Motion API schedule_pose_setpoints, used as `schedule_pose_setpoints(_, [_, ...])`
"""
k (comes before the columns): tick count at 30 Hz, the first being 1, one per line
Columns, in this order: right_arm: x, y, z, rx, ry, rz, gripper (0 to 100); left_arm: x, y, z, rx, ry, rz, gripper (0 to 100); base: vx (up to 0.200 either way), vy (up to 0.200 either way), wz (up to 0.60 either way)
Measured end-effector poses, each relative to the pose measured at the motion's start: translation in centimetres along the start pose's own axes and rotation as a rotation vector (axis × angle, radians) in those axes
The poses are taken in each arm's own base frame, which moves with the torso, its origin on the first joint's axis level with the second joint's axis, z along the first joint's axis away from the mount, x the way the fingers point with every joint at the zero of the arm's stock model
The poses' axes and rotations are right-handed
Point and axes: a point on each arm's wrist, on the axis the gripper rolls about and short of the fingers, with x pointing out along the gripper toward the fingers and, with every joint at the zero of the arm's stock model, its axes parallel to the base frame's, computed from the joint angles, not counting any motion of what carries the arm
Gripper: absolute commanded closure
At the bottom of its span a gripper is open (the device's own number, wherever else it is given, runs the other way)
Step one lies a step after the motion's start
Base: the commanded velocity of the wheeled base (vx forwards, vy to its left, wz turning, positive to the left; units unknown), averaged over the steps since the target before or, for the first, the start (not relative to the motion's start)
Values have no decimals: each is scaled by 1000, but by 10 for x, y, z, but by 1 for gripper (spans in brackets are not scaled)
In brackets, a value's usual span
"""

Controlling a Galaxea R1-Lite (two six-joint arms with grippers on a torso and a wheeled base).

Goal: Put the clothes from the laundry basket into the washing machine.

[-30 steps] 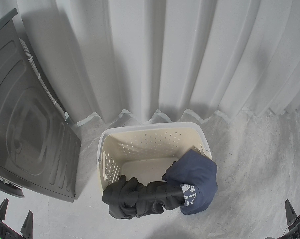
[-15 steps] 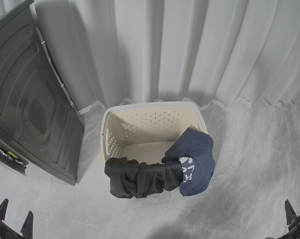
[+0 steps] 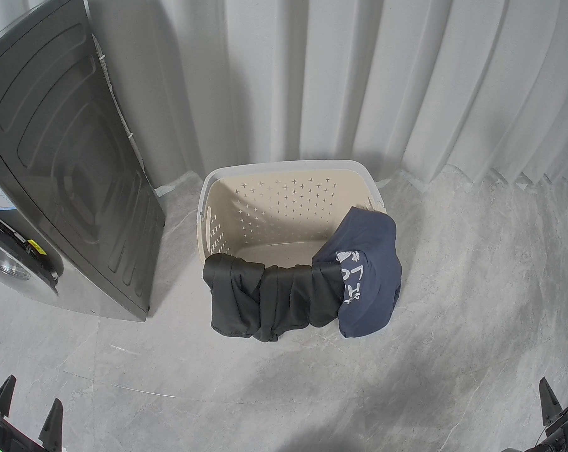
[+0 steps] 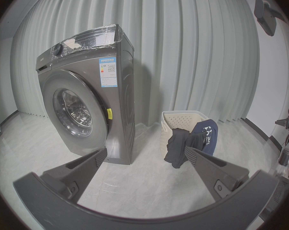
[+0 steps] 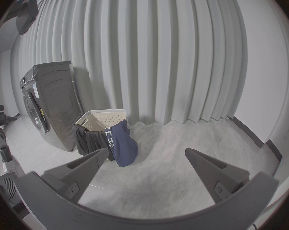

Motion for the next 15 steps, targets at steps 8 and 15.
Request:
schedule_pose_setpoints(8, [0, 0, 0, 0, 0, 2, 0, 0, 0, 0, 0, 0, 1, 0, 0, 200, 0])
schedule_pose_setpoints(15, [0, 0, 0, 0, -1, 1, 0, 0, 0, 0, 0, 0, 1, 0, 0, 200, 0])
